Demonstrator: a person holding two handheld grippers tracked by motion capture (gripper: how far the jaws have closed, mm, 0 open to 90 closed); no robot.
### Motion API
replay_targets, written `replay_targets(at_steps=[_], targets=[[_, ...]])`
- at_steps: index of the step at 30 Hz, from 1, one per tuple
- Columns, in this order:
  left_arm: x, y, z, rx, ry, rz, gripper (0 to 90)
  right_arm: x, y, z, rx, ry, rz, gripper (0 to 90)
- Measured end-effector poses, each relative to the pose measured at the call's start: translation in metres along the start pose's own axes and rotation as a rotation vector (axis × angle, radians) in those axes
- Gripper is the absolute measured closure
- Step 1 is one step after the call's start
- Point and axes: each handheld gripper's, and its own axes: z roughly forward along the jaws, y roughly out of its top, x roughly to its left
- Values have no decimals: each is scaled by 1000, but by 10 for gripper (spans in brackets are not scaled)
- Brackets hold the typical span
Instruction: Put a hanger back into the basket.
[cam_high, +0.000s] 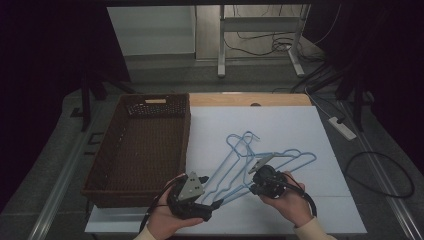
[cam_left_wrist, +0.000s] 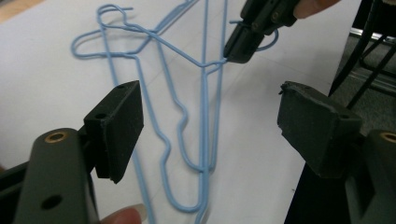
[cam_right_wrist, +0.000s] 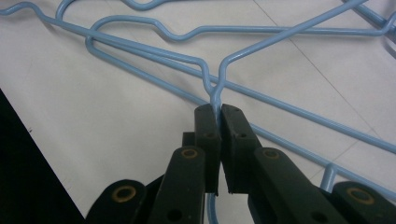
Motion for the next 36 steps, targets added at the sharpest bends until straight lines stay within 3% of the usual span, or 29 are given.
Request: replay_targets(at_steps=[12,26,30,36], targets=[[-7,4,39,93,-55,14,246,2,1,0,0,12,-5,864],[1,4,79,176,-66,-30,293,3,1,-3,-6,9,-10,864],[4,3,87,194,-71,-37,355,4,1,-4,-8,9,-10,864],[9,2,101,227,-103,-61,564,6,2,-8,-25,32,-8,863]])
